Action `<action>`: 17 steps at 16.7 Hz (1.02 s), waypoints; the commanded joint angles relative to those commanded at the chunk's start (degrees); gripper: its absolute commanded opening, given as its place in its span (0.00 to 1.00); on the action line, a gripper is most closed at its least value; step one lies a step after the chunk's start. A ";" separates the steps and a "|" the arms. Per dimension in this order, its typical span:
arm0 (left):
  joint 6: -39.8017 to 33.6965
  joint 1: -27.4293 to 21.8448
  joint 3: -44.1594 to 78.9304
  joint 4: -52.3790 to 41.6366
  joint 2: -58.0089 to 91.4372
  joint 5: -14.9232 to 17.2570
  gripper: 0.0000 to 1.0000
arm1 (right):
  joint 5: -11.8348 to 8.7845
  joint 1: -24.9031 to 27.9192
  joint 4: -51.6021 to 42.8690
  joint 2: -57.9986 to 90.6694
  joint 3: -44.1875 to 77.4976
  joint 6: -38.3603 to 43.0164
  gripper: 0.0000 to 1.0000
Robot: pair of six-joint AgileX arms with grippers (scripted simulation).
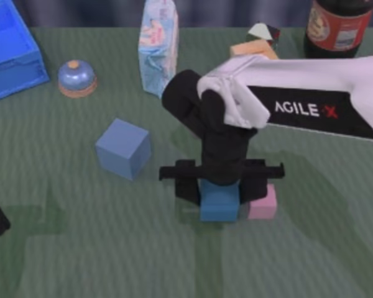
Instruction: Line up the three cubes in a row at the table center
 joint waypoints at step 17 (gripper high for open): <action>0.00 0.00 0.00 0.00 0.00 0.00 1.00 | 0.00 0.00 0.00 0.00 0.00 0.00 1.00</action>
